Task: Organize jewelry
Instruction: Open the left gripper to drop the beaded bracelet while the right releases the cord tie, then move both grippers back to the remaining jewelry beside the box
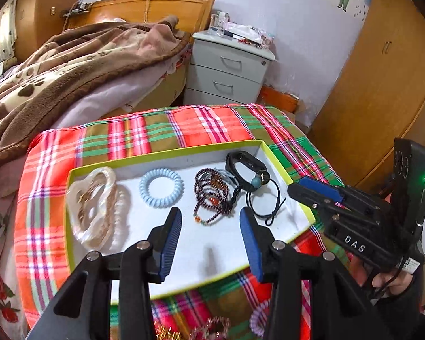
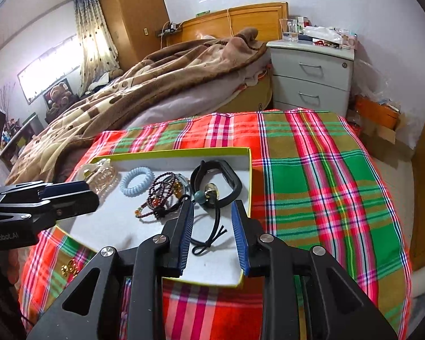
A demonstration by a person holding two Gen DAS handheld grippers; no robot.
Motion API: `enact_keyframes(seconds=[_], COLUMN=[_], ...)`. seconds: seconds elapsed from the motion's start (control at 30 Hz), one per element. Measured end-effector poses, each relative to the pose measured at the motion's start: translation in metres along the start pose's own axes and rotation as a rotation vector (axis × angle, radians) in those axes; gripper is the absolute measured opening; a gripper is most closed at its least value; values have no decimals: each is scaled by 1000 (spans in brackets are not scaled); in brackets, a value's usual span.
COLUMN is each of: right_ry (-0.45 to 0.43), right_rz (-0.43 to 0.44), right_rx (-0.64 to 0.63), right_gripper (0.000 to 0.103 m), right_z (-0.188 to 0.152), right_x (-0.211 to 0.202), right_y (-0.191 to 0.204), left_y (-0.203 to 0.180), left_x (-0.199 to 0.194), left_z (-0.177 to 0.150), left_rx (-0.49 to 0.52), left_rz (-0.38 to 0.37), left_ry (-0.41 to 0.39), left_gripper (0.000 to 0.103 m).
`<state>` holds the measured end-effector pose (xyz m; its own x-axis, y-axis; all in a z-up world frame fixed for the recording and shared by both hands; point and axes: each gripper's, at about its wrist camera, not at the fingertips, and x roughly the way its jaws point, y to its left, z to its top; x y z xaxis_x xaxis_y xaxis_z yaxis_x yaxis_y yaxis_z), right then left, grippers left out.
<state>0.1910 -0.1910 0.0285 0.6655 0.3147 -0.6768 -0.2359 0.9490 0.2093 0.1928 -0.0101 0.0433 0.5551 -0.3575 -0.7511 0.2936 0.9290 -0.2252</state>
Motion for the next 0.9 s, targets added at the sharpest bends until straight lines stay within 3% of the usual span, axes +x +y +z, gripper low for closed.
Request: enact_keyframes(seconds=[0.43,0.9], right_ry=[-7,98], right_rz=[81,133], right_rx=[-45,-78], right_gripper=[29,29], right_z=[-30,-76], right_x=[-33,-36], right_y=[25,41], left_y=[31,71], left_x=[-47,-70], left_z=[-47,-99], left_rx=[-78,-185], left_rz=[71,98], left_ry=[-45,-54], left_gripper=[45,45])
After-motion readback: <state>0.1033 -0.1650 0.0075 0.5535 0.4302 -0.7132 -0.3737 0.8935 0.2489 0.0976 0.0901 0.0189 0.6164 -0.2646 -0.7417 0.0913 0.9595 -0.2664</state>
